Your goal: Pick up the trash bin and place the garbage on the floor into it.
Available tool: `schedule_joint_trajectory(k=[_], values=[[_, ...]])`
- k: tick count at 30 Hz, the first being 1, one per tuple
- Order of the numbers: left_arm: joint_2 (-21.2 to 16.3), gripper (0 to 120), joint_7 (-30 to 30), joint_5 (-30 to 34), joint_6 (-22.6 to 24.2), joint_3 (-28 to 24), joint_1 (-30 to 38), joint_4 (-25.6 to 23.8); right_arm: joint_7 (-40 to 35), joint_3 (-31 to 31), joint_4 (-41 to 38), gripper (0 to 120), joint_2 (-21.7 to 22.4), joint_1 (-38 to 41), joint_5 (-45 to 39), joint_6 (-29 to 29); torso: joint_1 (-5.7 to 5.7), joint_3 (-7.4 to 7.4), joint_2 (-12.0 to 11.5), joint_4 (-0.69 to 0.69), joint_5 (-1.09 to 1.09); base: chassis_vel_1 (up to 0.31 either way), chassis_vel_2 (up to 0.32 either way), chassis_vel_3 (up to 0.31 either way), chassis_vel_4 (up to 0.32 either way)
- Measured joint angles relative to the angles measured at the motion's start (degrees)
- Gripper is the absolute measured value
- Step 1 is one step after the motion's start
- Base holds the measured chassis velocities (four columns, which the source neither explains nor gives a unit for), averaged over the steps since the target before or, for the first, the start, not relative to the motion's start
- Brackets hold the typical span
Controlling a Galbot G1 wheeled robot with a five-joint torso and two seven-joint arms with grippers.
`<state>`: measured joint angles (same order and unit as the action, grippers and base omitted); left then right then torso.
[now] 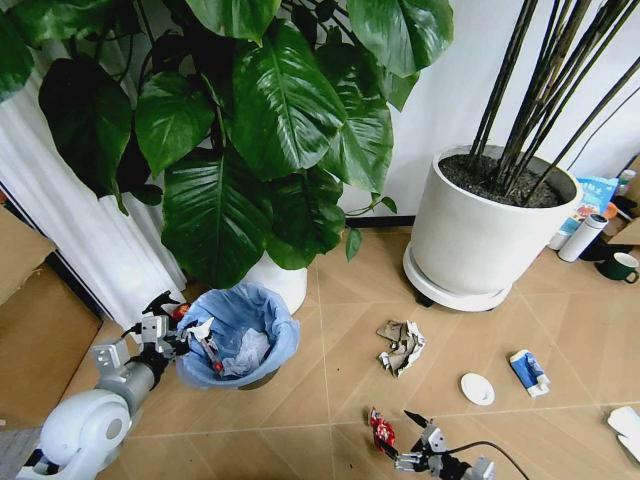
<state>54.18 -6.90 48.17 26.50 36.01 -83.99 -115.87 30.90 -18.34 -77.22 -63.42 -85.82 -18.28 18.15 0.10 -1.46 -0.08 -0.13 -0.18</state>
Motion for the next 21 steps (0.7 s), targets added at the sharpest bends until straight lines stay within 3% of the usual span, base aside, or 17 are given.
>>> schedule_joint_trajectory(k=[6,21], values=[[-0.4,2,0.0,0.3,0.0,0.3,-0.1,-0.2,-0.4,2.0,3.5,98,-0.7,2.5,0.9,-0.7,0.0,0.0,0.0,0.0,0.0,0.0,0.0,0.0,0.0],[-0.6,2,0.0,0.4,0.0,0.3,0.0,-0.2,-0.5,4.2,7.1,45,-1.9,5.7,0.5,-1.6,0.0,0.0,0.0,0.0,0.0,0.0,0.0,0.0,0.0]])
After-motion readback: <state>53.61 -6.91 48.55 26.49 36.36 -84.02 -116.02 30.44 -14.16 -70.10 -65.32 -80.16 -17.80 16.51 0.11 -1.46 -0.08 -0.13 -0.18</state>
